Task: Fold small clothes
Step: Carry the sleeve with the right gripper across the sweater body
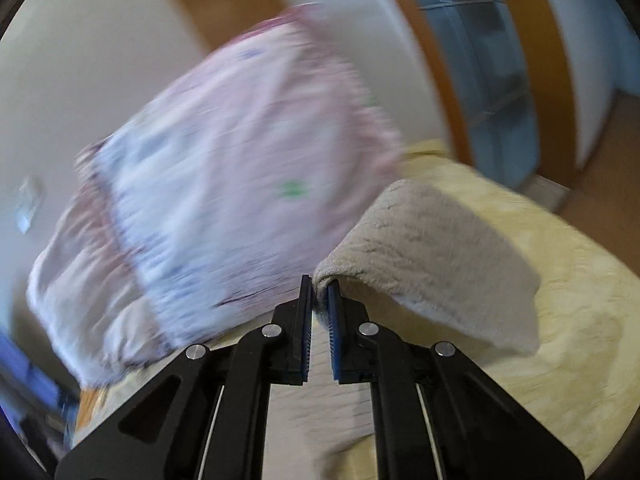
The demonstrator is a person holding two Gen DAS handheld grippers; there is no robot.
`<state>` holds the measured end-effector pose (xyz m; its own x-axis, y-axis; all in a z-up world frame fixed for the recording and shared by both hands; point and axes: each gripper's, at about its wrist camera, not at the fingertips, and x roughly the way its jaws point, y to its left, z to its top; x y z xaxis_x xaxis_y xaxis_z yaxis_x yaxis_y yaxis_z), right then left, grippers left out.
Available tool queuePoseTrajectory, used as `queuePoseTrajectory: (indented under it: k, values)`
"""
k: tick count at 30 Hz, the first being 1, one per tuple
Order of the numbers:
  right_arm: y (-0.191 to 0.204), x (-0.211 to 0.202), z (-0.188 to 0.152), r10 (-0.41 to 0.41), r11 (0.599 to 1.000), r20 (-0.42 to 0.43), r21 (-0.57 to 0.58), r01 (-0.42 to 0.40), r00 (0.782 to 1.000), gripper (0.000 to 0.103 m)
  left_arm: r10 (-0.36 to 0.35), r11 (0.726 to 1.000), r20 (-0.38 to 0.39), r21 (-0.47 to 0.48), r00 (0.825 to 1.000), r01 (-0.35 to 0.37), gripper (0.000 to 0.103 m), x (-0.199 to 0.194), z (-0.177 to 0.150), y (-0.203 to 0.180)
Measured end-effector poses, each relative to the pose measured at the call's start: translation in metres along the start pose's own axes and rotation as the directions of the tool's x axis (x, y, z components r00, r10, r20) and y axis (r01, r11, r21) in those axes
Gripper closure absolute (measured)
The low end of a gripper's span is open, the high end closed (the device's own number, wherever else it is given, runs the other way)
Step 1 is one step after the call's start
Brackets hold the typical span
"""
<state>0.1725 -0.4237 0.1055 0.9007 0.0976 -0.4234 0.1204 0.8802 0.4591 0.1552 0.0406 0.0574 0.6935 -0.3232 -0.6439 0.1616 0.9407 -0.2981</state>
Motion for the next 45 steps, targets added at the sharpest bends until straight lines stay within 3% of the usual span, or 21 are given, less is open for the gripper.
queuePoseTrajectory:
  k: [3, 6, 10, 14, 15, 16, 18, 21, 23, 24, 25, 27, 29, 31, 33, 35, 37, 38, 39, 41, 45]
  values:
    - [0.037, 0.002, -0.023, 0.102, 0.993, -0.056, -0.051, -0.105, 0.993, 0.095, -0.021, 1.000, 0.005, -0.001, 1.000, 0.021, 0.002, -0.001, 0.000, -0.002]
    - [0.071, 0.020, -0.062, 0.177, 0.978, -0.179, -0.076, -0.193, 0.968, 0.095, -0.059, 0.998, 0.015, -0.021, 0.998, 0.059, 0.002, -0.001, 0.000, -0.004]
    - [0.083, 0.046, -0.114, 0.156, 0.976, -0.334, -0.093, -0.197, 0.930, 0.095, -0.084, 0.994, 0.015, -0.068, 0.996, 0.085, 0.002, 0.005, 0.001, -0.006]
    - [0.076, 0.055, -0.126, 0.167, 0.980, -0.397, -0.030, -0.195, 0.902, 0.093, -0.114, 0.992, -0.047, -0.054, 0.992, 0.112, 0.002, 0.017, 0.002, -0.013]
    - [0.072, 0.052, -0.124, 0.183, 0.980, -0.396, 0.004, -0.197, 0.900, 0.088, -0.136, 0.990, -0.069, -0.054, 0.988, 0.133, 0.002, 0.020, 0.003, -0.014]
    - [0.068, 0.050, -0.120, 0.198, 0.979, -0.395, 0.034, -0.202, 0.897, 0.075, -0.143, 0.989, -0.081, -0.057, 0.986, 0.138, 0.002, 0.023, 0.004, -0.015]
    - [0.055, 0.048, -0.111, 0.219, 0.975, -0.373, 0.109, -0.191, 0.902, 0.055, -0.153, 0.986, -0.103, -0.076, 0.983, 0.146, 0.002, 0.027, 0.007, -0.014]
    - [0.031, 0.046, -0.094, 0.205, 0.966, -0.320, 0.219, -0.138, 0.925, 0.054, -0.184, 0.977, -0.126, -0.129, 0.975, 0.168, 0.002, 0.034, 0.012, -0.009]
    - [0.023, 0.050, -0.086, 0.143, 0.971, -0.297, 0.229, -0.075, 0.944, 0.055, -0.214, 0.966, -0.133, -0.178, 0.968, 0.189, 0.002, 0.038, 0.016, -0.002]
    - [0.022, 0.052, -0.085, 0.104, 0.975, -0.290, 0.218, -0.040, 0.951, 0.059, -0.222, 0.962, -0.134, -0.192, 0.966, 0.194, 0.002, 0.039, 0.017, 0.000]
    - [0.020, 0.053, -0.082, 0.053, 0.981, -0.272, 0.193, 0.001, 0.961, 0.078, -0.233, 0.957, -0.133, -0.205, 0.963, 0.203, 0.002, 0.040, 0.017, 0.004]
    - [0.030, 0.058, -0.078, -0.035, 0.991, -0.250, 0.114, 0.065, 0.968, 0.091, -0.245, 0.952, -0.129, -0.221, 0.961, 0.213, 0.002, 0.038, 0.018, 0.009]
    - [0.058, 0.055, -0.077, -0.044, 0.999, -0.205, 0.005, 0.046, 0.978, 0.094, -0.242, 0.950, -0.120, -0.231, 0.963, 0.211, 0.002, 0.036, 0.018, 0.014]
    - [0.092, 0.051, -0.082, 0.022, 0.996, -0.196, -0.076, -0.037, 0.980, 0.094, -0.242, 0.948, -0.113, -0.241, 0.964, 0.210, 0.002, 0.036, 0.019, 0.020]
    - [0.127, 0.051, -0.096, 0.100, 0.980, -0.230, -0.145, -0.136, 0.968, 0.094, -0.262, 0.938, -0.115, -0.265, 0.958, 0.225, 0.002, 0.037, 0.019, 0.024]
    - [0.164, 0.061, -0.126, 0.165, 0.942, -0.350, -0.221, -0.253, 0.922, 0.092, -0.298, 0.921, -0.122, -0.298, 0.947, 0.251, 0.002, 0.041, 0.019, 0.027]
    - [0.181, 0.068, -0.154, 0.207, 0.915, -0.467, -0.219, -0.340, 0.860, 0.079, -0.330, 0.900, -0.136, -0.344, 0.934, 0.268, 0.002, 0.048, 0.016, 0.030]
    - [0.181, 0.069, -0.162, 0.216, 0.913, -0.498, -0.202, -0.354, 0.840, 0.074, -0.339, 0.891, -0.144, -0.366, 0.930, 0.269, 0.003, 0.051, 0.015, 0.032]
    - [0.178, 0.068, -0.166, 0.222, 0.918, -0.507, -0.180, -0.355, 0.833, 0.067, -0.347, 0.884, -0.149, -0.383, 0.926, 0.269, 0.005, 0.054, 0.013, 0.033]
    - [0.157, 0.059, -0.164, 0.256, 0.933, -0.492, -0.101, -0.347, 0.832, 0.064, -0.360, 0.871, -0.157, -0.410, 0.920, 0.271, 0.008, 0.059, 0.011, 0.034]
    - [0.094, 0.038, -0.142, 0.274, 0.962, -0.412, 0.110, -0.251, 0.869, 0.061, -0.373, 0.847, -0.161, -0.461, 0.914, 0.264, 0.018, 0.069, 0.013, 0.036]
